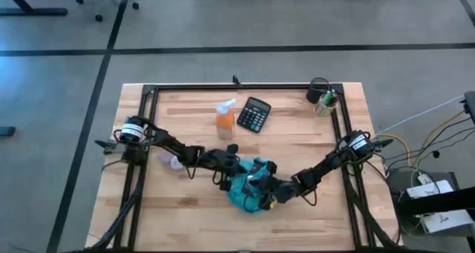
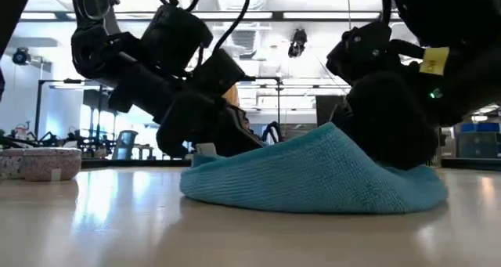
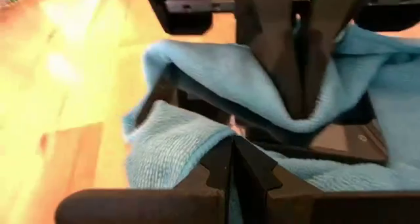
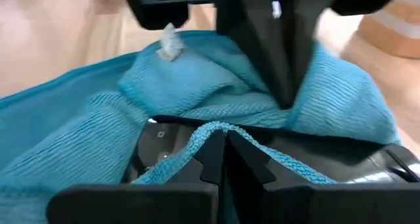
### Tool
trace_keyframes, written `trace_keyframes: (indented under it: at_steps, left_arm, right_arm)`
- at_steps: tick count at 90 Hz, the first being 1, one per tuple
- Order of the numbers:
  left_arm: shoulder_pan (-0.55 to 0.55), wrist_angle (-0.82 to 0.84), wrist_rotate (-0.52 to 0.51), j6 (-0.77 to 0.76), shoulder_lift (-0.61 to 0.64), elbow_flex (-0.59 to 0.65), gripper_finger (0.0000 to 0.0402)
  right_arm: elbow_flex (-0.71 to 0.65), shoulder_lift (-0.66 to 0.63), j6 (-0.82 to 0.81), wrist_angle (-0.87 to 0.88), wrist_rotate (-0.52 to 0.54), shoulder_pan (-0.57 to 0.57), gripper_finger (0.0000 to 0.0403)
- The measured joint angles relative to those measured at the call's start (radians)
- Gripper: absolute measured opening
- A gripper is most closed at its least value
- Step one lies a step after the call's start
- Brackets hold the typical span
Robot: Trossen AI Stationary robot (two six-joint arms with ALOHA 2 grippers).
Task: Apply microfiber cloth
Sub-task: Wipe the front and back of the black cellphone with the blue microfiber cloth
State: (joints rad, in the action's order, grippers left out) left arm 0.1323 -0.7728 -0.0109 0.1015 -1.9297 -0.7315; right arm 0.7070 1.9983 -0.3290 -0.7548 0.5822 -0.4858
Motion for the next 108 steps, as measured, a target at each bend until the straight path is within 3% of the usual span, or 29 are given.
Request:
trace_keyframes:
  at_steps: [29, 46, 74, 89, 108]
  left_arm:
    - [0.041, -0.113, -0.003, -0.052, -0.006, -0.012, 0.0]
    - [0.051, -0.113, -0.006, -0.086, -0.126, -0.052, 0.0]
    - [0.044, -0.126, -0.023, -0.115, -0.174, -0.058, 0.0]
    - [0.044, -0.126, -0.027, -0.13, -0.174, -0.054, 0.0]
    - [0.044, -0.127, -0.03, -0.154, -0.176, -0.051, 0.0]
  right_arm:
    - [-0.005, -0.001, 0.052, -0.013, -0.035, 0.0, 0.0]
    - [-0.005, -0.001, 0.049, -0.013, -0.032, -0.001, 0.0]
    - [-0.006, 0.001, 0.022, -0.003, 0.046, -0.045, 0.0]
    - [-0.007, 0.0, -0.071, 0.042, 0.082, -0.074, 0.0]
    - [-0.009, 0.0, -0.005, 0.023, 0.079, -0.11, 0.0]
